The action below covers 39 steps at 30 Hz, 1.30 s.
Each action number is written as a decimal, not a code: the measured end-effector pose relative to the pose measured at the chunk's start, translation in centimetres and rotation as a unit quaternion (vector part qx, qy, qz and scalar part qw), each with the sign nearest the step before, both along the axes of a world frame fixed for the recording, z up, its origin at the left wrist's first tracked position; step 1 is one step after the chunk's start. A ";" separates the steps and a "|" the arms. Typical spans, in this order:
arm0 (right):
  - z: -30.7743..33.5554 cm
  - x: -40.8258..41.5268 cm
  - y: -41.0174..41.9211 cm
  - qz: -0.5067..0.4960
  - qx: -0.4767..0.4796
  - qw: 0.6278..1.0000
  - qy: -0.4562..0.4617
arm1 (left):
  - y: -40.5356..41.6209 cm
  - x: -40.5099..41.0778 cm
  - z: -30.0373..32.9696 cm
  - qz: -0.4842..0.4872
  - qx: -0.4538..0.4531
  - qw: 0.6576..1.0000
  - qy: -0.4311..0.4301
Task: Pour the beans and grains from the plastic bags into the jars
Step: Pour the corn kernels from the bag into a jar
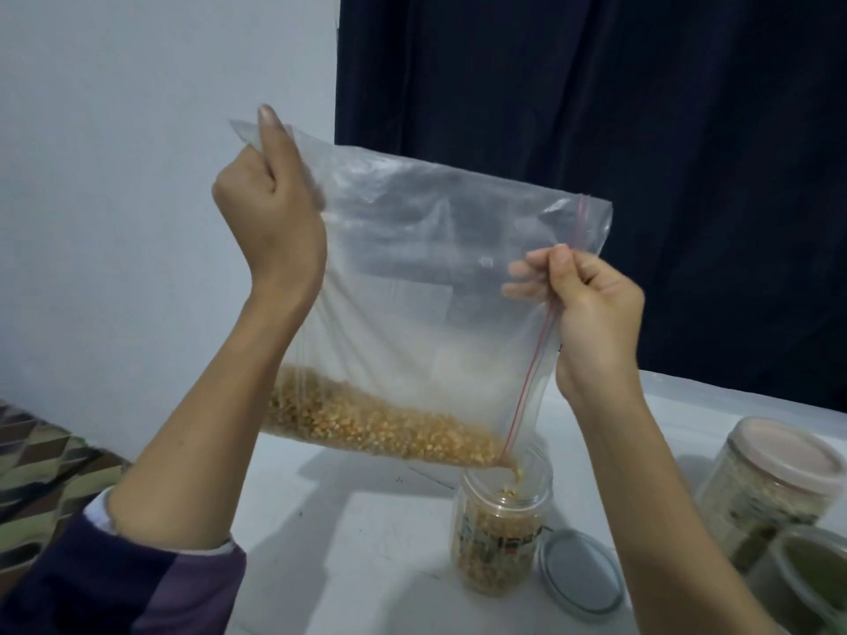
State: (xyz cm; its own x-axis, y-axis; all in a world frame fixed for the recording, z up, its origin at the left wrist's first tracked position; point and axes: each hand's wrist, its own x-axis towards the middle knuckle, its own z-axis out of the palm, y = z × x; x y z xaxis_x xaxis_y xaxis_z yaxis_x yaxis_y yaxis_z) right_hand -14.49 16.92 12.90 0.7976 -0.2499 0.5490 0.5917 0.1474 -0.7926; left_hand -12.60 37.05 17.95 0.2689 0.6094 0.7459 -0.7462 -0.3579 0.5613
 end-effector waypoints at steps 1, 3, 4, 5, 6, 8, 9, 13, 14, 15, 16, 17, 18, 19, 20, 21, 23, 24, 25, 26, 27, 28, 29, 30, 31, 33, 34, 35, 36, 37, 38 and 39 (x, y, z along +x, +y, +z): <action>-0.1 -0.1 0.1 0.003 -0.011 1.000 -0.001 | -0.1 -0.1 0.0 0.000 0.001 1.000 -0.002; -0.3 -0.3 0.2 0.015 -0.017 1.000 0.006 | -0.2 -0.1 0.0 -0.001 0.001 1.000 -0.003; -0.3 -0.3 0.1 0.013 -0.008 1.000 0.007 | -0.2 -0.1 0.0 -0.001 0.003 1.000 -0.002; -0.3 -0.3 -0.1 0.007 0.005 1.000 0.006 | -0.2 -0.1 0.0 -0.002 0.005 1.000 0.001; -0.3 -0.2 -0.2 0.000 0.013 1.000 0.005 | -0.3 -0.2 0.1 -0.003 0.007 1.000 0.002; -0.6 -0.3 -0.1 0.004 0.008 1.000 0.008 | -0.5 -0.3 0.1 -0.004 0.011 1.000 0.001; -0.7 -0.4 -0.1 0.014 0.004 1.000 0.012 | -0.5 -0.3 0.0 -0.004 0.011 1.000 0.001; -0.4 -0.3 -0.5 0.014 0.020 1.000 0.014 | -0.5 -0.2 0.0 -0.002 0.018 1.000 0.007; -0.4 -0.2 -0.5 0.011 0.020 1.000 0.010 | -0.6 -0.2 0.0 -0.001 0.019 1.000 0.007; -0.5 -0.2 -0.3 0.012 0.013 1.000 0.008 | -0.6 -0.2 -0.1 0.000 0.019 1.000 0.007; -0.5 -0.3 -0.1 0.017 0.004 1.000 0.009 | -0.6 -0.3 -0.1 0.000 0.017 1.000 0.006; -0.5 -0.3 -0.1 0.024 -0.002 1.000 0.011 | -0.5 -0.3 -0.2 0.001 0.016 1.000 0.006; -0.5 -0.3 -0.2 0.029 0.000 1.000 0.012 | -0.4 -0.3 -0.2 0.002 0.017 1.000 0.008; -0.4 -0.3 -0.4 0.031 0.012 0.999 0.012 | -0.3 -0.3 -0.1 0.003 0.017 1.000 0.009; -0.3 -0.2 -0.5 0.030 0.024 0.999 0.010 | -0.3 -0.4 -0.1 0.003 0.018 1.000 0.009; -0.4 -0.2 -0.4 0.028 0.030 0.999 0.008 | -0.4 -0.4 0.0 0.002 0.018 1.000 0.006; -0.6 -0.3 0.1 0.031 0.013 0.999 0.008 | -0.6 -0.4 -0.1 0.001 0.017 1.000 0.001; -0.7 -0.3 0.3 0.036 0.004 0.999 0.010 | -0.7 -0.4 0.0 0.001 0.016 1.000 0.001; -0.7 -0.2 0.2 0.038 0.003 0.999 0.012 | -0.6 -0.4 0.0 -0.001 0.016 1.000 0.001; -0.7 -0.1 0.0 0.033 0.011 0.999 0.013 | -0.6 -0.4 0.0 -0.005 0.017 1.000 0.000; -0.6 0.0 -0.3 0.024 0.019 0.999 0.013 | -0.6 -0.3 0.0 -0.007 0.017 1.000 0.001; -0.5 0.0 -0.4 0.015 0.022 1.000 0.011 | -0.6 -0.4 0.0 -0.008 0.016 1.000 0.002; -0.5 -0.1 -0.4 0.014 0.017 1.000 0.009 | -0.6 -0.4 0.0 -0.010 0.016 1.000 0.000; -0.6 -0.2 -0.2 0.021 0.007 1.000 0.008 | -0.6 -0.3 0.0 -0.011 0.015 1.000 -0.001; -0.6 -0.3 -0.1 0.029 -0.003 1.000 0.009 | -0.5 -0.3 0.0 -0.010 0.013 1.000 -0.002; -0.6 -0.2 -0.1 0.024 0.006 1.000 0.014 | -0.4 -0.1 0.1 -0.009 0.011 1.000 -0.006; -0.6 -0.1 -0.3 0.015 0.018 1.000 0.017 | -0.3 0.0 0.1 -0.008 0.009 1.000 -0.007; -0.6 -0.1 -0.5 0.010 0.024 1.000 0.017 | -0.1 0.0 0.1 -0.005 0.011 1.000 -0.008; -0.7 -0.1 -0.5 0.013 0.021 1.000 0.017 | 0.0 0.1 0.0 -0.001 0.013 1.000 -0.008; -0.7 -0.2 -0.5 0.022 0.013 1.000 0.017 | 0.1 0.1 -0.1 0.004 0.012 1.000 -0.009; -0.7 -0.4 -0.4 0.030 0.006 0.999 0.017 | 0.1 0.1 -0.2 0.009 0.011 1.000 -0.011; -0.7 -0.4 -0.5 0.029 0.007 0.999 0.017 | 0.0 0.1 -0.3 0.010 0.010 1.000 -0.017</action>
State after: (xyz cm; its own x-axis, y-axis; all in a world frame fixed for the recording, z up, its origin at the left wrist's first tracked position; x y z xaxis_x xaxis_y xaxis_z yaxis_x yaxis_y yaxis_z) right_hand -14.86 16.41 12.19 0.8288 -0.2109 0.5183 0.5550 0.1916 -0.8095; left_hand -12.48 37.06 17.68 0.2313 0.5991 0.7665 -0.7576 -0.3834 0.5283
